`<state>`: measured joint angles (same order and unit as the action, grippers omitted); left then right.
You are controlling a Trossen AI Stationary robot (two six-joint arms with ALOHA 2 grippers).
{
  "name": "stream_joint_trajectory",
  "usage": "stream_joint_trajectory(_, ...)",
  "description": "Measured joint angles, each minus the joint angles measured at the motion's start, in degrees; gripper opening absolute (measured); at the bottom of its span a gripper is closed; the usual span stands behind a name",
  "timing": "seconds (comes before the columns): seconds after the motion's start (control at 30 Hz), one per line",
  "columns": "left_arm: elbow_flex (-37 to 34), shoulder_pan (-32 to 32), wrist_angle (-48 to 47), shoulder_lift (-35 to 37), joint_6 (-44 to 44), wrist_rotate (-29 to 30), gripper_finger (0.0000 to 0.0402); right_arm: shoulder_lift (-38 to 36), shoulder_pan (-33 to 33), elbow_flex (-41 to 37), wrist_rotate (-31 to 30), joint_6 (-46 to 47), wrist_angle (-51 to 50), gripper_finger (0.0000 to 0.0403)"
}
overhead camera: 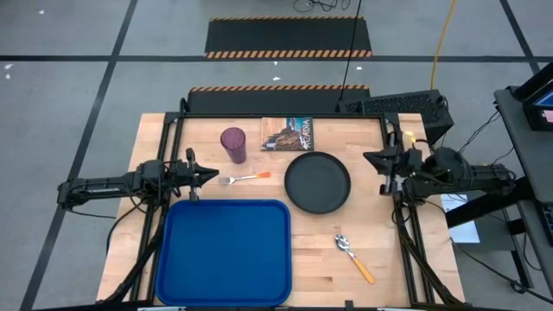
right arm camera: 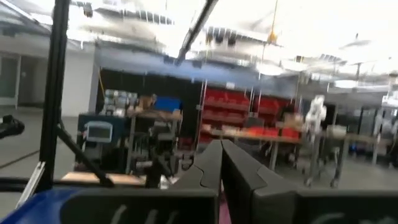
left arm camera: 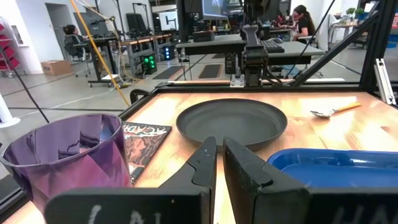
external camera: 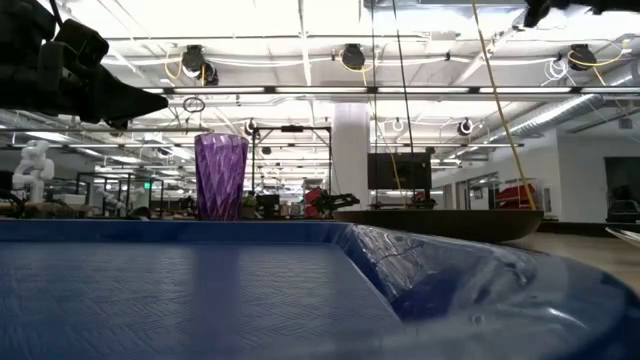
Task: Pick and place plate/cup/fork/spoon on tray
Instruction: Put the violet glass on the top left of the blue blue serving tray
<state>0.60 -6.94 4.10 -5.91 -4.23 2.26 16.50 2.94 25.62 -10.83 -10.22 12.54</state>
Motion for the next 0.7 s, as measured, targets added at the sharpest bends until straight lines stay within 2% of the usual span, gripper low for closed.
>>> stream_joint_trajectory(0.37,0.0,0.01,0.03,0.0,0.0,0.0,0.0033,16.27,0.0,18.44,-0.04,5.69,-10.17,0.0)
stream_joint_trajectory(0.7,0.02,0.0,0.18,-0.02,0.0,0.0,0.0033,29.34,-0.25,33.91,0.14,8.44,-23.32,0.0)
